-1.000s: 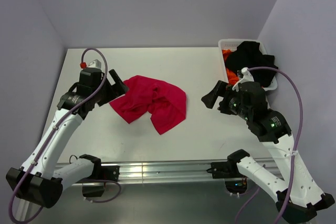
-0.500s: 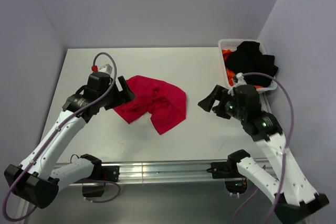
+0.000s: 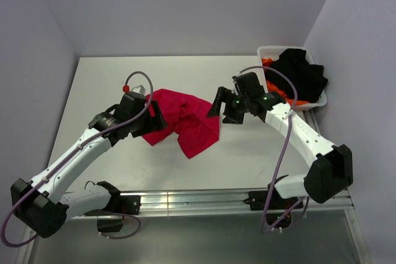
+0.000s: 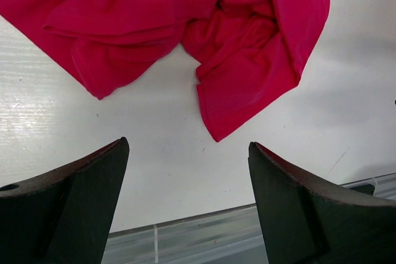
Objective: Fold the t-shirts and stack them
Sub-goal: Flatten out the tshirt
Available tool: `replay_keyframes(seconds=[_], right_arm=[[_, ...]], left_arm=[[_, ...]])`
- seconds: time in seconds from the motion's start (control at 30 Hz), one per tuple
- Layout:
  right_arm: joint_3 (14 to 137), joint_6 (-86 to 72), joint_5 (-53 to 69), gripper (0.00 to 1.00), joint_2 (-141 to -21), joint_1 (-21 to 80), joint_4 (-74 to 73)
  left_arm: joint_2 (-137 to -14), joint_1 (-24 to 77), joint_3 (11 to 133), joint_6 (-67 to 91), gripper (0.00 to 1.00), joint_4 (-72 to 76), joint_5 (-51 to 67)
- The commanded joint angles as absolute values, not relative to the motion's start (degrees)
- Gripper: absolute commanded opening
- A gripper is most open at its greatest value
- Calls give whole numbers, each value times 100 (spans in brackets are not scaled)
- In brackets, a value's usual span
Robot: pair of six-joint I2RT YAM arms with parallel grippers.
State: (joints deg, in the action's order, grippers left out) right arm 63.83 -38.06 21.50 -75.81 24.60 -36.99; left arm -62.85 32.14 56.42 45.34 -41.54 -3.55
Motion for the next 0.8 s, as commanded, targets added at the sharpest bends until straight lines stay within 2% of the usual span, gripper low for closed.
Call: replay_keyframes(seconds=[0.0, 0.23, 0.47, 0.77], right_arm=[[6715, -3788, 1680, 85, -7743, 2890, -3849], [5468, -4491, 1477, 85, -7936, 4112, -3271], [5063, -4623, 1415, 86, -8375, 4236, -2796], [5580, -4535, 1441, 86, -9552, 4236, -2356]], left_arm=[[-6424, 3366, 6003, 4597, 84, -4174, -632], [-6425, 3401, 5810, 4667, 84, -4052, -580], [-6662, 3401, 5871, 4658, 83, -4069, -536], [-6619, 3401, 6047, 4746, 81, -4297, -641]])
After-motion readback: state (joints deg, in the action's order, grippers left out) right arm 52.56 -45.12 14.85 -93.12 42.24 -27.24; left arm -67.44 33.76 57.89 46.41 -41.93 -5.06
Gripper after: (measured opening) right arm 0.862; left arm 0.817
